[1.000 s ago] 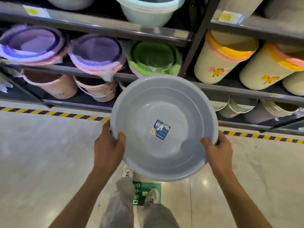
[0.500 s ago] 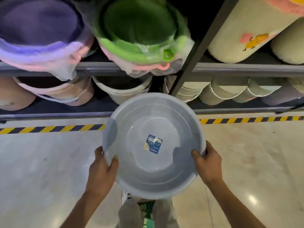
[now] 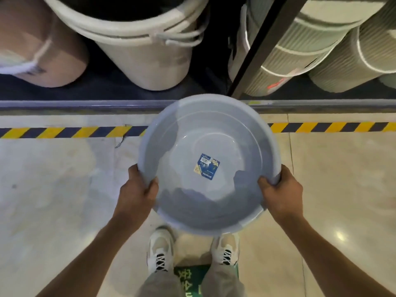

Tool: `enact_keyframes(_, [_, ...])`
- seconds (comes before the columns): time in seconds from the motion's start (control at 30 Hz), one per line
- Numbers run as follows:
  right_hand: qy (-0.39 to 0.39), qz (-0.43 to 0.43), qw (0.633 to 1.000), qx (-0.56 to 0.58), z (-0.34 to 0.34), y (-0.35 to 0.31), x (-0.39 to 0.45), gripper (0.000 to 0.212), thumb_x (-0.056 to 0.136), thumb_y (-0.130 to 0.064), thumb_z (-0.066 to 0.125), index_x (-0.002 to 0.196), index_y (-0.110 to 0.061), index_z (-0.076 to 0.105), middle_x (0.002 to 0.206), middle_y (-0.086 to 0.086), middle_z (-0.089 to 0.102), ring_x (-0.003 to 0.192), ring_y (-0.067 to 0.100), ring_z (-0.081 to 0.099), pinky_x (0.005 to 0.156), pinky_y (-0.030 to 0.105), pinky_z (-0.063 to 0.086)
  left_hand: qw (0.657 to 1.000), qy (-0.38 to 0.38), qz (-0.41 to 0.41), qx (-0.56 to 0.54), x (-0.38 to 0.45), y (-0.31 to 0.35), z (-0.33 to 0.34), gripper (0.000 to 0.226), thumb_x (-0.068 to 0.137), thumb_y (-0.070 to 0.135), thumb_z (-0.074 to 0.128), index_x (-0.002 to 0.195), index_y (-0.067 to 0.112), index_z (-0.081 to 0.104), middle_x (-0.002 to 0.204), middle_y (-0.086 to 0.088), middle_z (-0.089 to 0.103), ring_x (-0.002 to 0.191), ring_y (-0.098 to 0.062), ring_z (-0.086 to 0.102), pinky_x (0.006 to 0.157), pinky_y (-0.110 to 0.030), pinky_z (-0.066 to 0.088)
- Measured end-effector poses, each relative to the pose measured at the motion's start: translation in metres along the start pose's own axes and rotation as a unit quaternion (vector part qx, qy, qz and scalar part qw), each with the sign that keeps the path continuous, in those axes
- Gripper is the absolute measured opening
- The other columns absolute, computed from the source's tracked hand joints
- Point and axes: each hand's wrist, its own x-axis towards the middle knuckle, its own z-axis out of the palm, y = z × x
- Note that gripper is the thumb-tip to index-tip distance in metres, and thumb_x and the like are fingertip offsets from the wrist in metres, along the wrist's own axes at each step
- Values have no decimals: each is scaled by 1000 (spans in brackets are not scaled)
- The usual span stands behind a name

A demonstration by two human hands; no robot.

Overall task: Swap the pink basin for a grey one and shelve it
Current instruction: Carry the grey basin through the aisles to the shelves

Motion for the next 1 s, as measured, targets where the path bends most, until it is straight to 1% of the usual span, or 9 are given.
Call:
enact_keyframes(0.07, [-11, 3, 1000, -1, 16, 13, 7, 41, 78, -31, 63, 113, -10, 63, 88, 2, 63, 68, 19, 56, 54, 18, 37, 1000, -5, -19, 9, 11, -12, 16, 37, 97, 27, 60, 125, 14, 39, 104, -10, 61, 86, -38, 62, 69, -44, 55])
enact_keyframes(0.17, [-22, 22, 999, -16, 34, 33, 16, 31, 84, -17, 67, 113, -9, 61, 90, 4, 65, 79, 30, 60, 63, 29, 44, 999, -4, -31, 42, 20, -27, 34, 37, 97, 28, 59, 124, 12, 39, 107, -22, 66, 92, -47, 64, 66, -42, 47])
enact_keyframes(0.33, [-28, 19, 999, -17, 62, 49, 29, 27, 83, -16, 68, 108, -8, 61, 91, 7, 67, 78, 30, 60, 65, 34, 49, 997, -10, -31, 68, 41, -41, 52, 37, 99, 31, 57, 125, 13, 38, 114, -24, 67, 94, -48, 64, 71, -46, 51])
enact_keyframes(0.4, [-29, 30, 999, -18, 70, 58, 34, 29, 83, -16, 68, 110, -8, 61, 93, 9, 69, 80, 31, 61, 68, 38, 52, 996, -1, -16, 93, 47, -44, 60, 36, 99, 33, 56, 123, 14, 37, 110, -24, 68, 91, -50, 65, 70, -47, 52])
enact_keyframes(0.5, [-28, 45, 998, -35, 79, 73, 38, 33, 84, -20, 69, 113, -8, 61, 96, 9, 69, 79, 29, 60, 68, 35, 51, 993, 8, 6, 118, 53, -47, 75, 35, 99, 34, 56, 120, 13, 37, 103, -25, 69, 85, -51, 66, 67, -45, 50])
enact_keyframes(0.63, [-45, 70, 995, -56, 89, 89, 40, 34, 85, -23, 69, 113, -5, 62, 101, 15, 65, 90, 34, 62, 78, 47, 55, 991, -11, -24, 129, 62, -59, 92, 36, 98, 35, 55, 121, 14, 37, 102, -25, 69, 89, -51, 64, 73, -48, 48])
enact_keyframes(0.8, [-42, 78, 994, -61, 97, 103, 45, 40, 85, -22, 70, 119, -4, 60, 108, 16, 61, 94, 32, 58, 81, 42, 51, 996, -12, -36, 75, 64, -70, 109, 35, 97, 34, 59, 119, 19, 37, 88, -5, 56, 71, -34, 51, 65, -39, 41])
enact_keyframes(0.9, [-30, 73, 994, -74, 102, 109, 48, 43, 85, -20, 70, 123, -3, 57, 111, 17, 58, 90, 25, 51, 77, 32, 42, 996, -32, -54, 60, 69, -76, 117, 36, 97, 35, 59, 121, 19, 38, 90, -7, 58, 73, -33, 52, 65, -38, 43])
enact_keyframes(1.0, [-20, 80, 993, -79, 106, 111, 50, 46, 86, -19, 70, 126, -4, 54, 120, 17, 52, 91, 27, 50, 79, 28, 39, 996, -41, -73, 41, 71, -79, 123, 37, 97, 34, 59, 124, 19, 39, 93, -9, 58, 75, -34, 55, 67, -37, 44])
